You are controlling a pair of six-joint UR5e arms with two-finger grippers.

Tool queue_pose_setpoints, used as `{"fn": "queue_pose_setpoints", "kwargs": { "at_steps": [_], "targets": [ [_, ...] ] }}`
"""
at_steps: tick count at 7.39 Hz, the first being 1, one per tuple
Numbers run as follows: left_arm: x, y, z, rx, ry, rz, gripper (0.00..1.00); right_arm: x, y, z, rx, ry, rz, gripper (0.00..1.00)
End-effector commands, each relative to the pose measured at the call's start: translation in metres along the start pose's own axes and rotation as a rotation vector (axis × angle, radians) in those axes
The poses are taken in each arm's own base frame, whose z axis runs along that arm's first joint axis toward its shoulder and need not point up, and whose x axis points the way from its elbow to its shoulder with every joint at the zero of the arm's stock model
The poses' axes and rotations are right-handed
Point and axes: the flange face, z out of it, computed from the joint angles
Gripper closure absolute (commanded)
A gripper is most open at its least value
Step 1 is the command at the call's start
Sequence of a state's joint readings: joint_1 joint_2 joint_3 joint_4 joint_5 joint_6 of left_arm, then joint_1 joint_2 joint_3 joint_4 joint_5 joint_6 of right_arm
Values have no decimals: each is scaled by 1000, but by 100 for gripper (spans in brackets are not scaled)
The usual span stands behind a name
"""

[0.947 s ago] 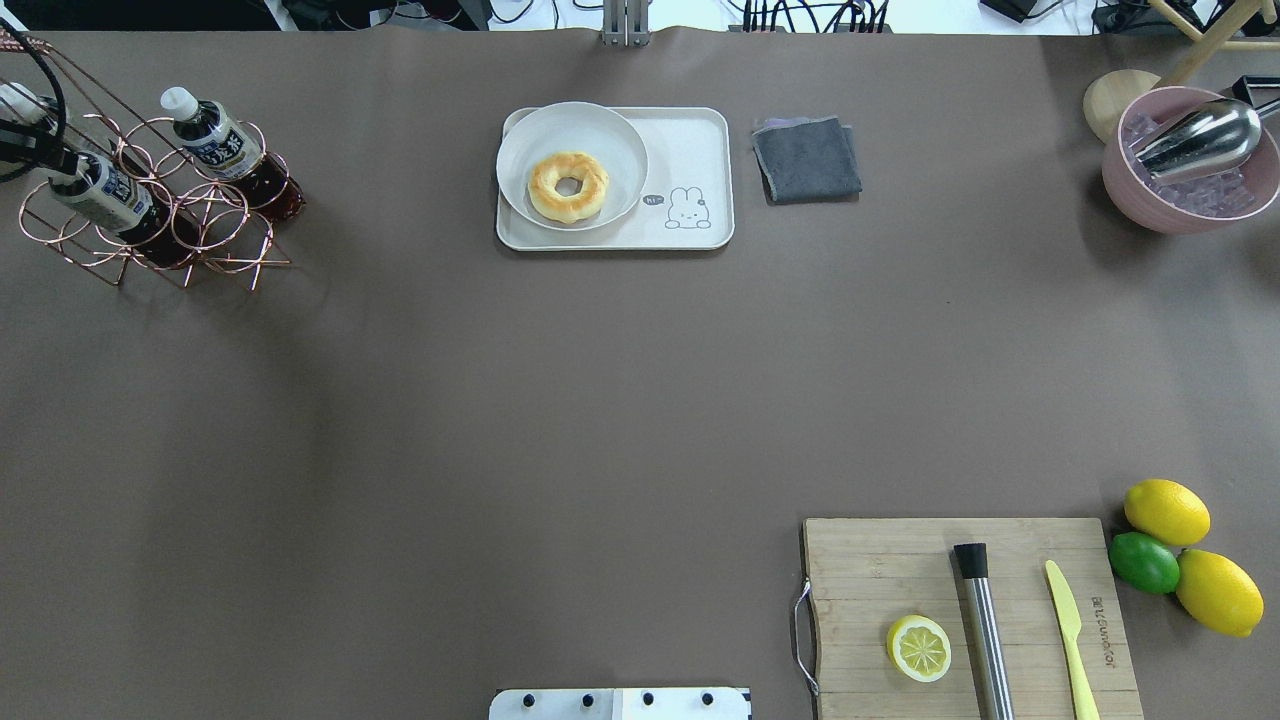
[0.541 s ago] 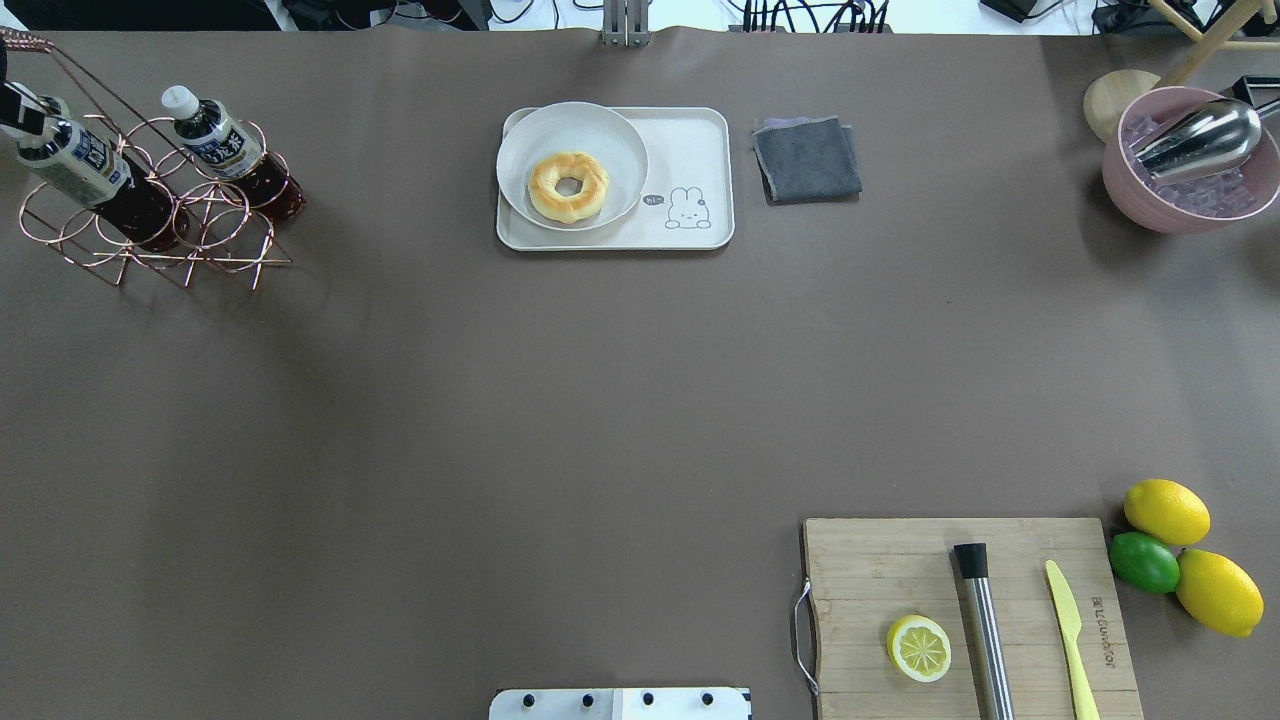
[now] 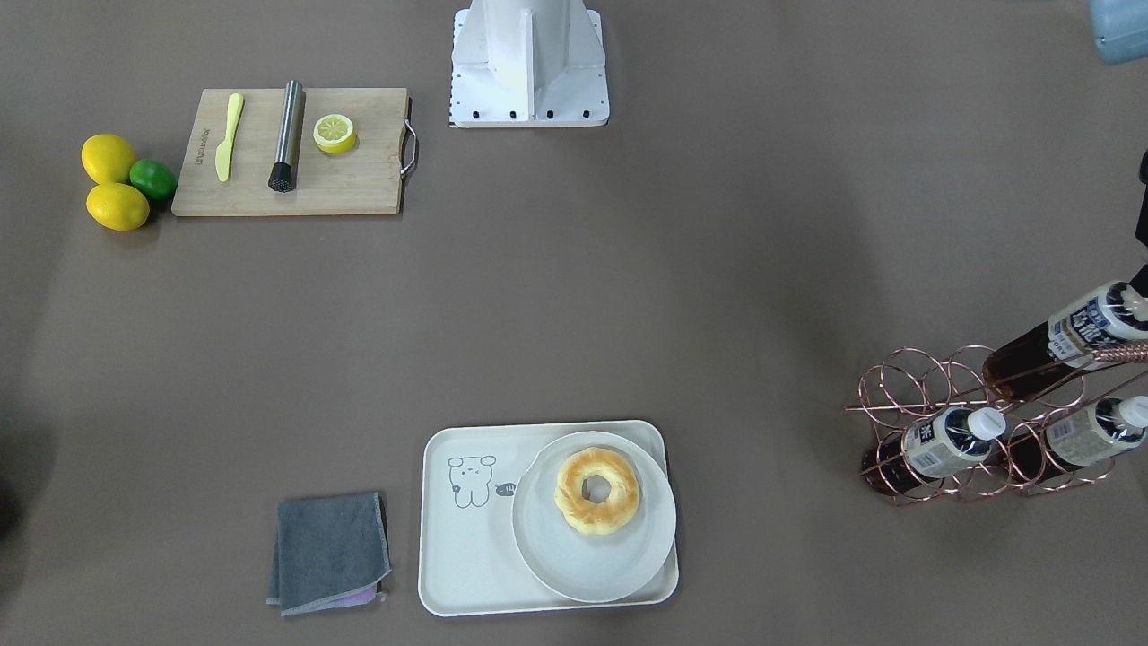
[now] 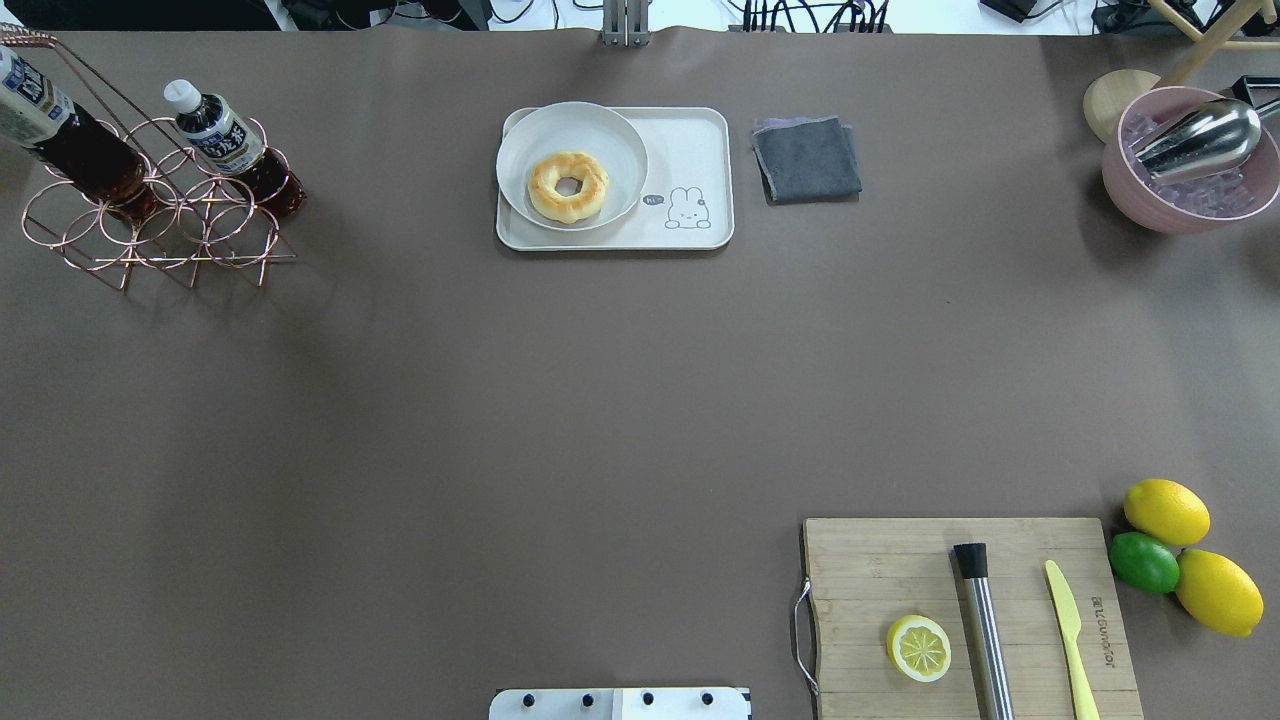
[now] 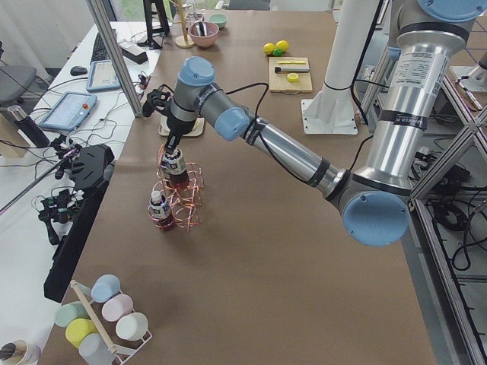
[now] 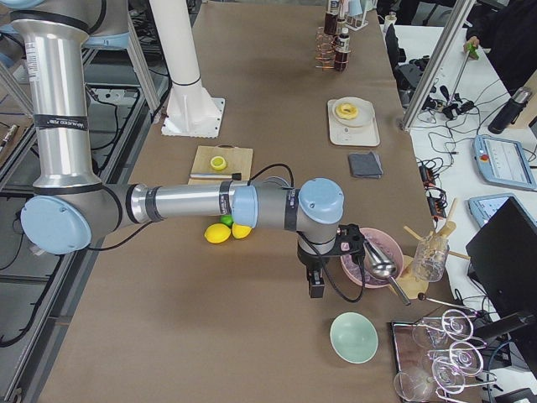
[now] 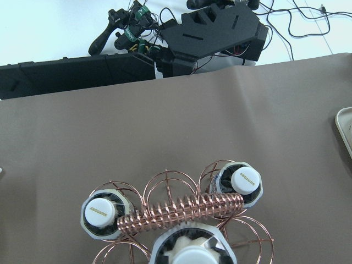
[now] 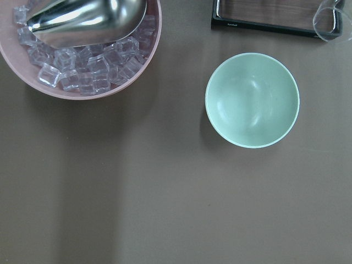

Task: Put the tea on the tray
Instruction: 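Close the left gripper on the bottle cap and lift it from the rack, then carry the tea bottle with the left gripper toward the table center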

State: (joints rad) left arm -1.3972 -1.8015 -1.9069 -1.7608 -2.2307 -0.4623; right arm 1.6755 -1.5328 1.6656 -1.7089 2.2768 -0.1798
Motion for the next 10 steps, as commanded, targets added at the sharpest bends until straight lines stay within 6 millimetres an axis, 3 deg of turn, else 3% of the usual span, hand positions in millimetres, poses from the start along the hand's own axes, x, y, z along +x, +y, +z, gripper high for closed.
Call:
{"fn": "queue_pose_setpoints", "kwargs": {
  "at_steps": [1,2,3,4,5,7,8,9,10],
  "targets": [
    [26,2,-48,7,-12,1,100,0,0,-1,3,-1,0,0],
    [39,23,-57,-3,-1,10,100,-1,0,-2,5,0,-2,0],
    [42,54,-57,-33,4,13,100,-1,-2,-1,3,-1,-2,0],
    [55,72,-58,-48,17,-13,100,-2,-3,-2,5,0,-4,0],
    [88,84,-53,-62,39,-47,100,-2,-3,-3,6,0,-4,0],
    [160,105,-25,-78,38,-101,100,-3,-4,-4,8,-1,-5,0],
    [204,100,-15,-106,30,-145,100,-3,-4,-4,7,0,-6,0],
    [265,83,-23,-124,-10,-145,100,-2,-4,-3,6,0,-5,0],
    [317,79,-29,-131,-76,-152,100,-2,-4,-3,6,0,-5,0]
  ]
}}
